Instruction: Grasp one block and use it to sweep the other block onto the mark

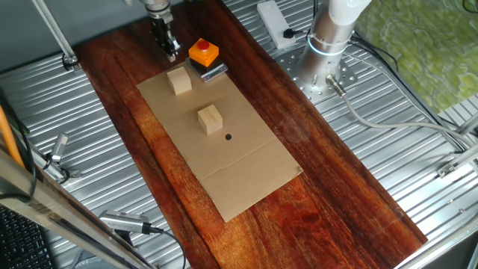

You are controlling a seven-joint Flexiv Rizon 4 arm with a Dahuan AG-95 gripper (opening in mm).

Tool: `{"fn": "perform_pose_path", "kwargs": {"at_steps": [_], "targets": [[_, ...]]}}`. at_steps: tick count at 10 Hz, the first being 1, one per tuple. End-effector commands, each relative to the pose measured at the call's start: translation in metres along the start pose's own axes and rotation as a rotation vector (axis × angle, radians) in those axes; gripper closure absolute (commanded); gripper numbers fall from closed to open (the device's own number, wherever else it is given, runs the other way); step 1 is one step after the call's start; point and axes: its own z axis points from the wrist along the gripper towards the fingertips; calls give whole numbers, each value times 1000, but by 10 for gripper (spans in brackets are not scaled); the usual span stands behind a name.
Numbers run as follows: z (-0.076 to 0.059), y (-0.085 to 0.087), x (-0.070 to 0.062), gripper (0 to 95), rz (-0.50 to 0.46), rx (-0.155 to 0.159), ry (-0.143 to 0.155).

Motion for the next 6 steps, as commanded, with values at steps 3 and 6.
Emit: {"fn": "perform_pose_path", "kwargs": {"at_steps": [3, 6], "targets": [[15, -3, -2, 950, -12, 1, -1], [27, -5, -3, 950, -14, -4, -3]]}}
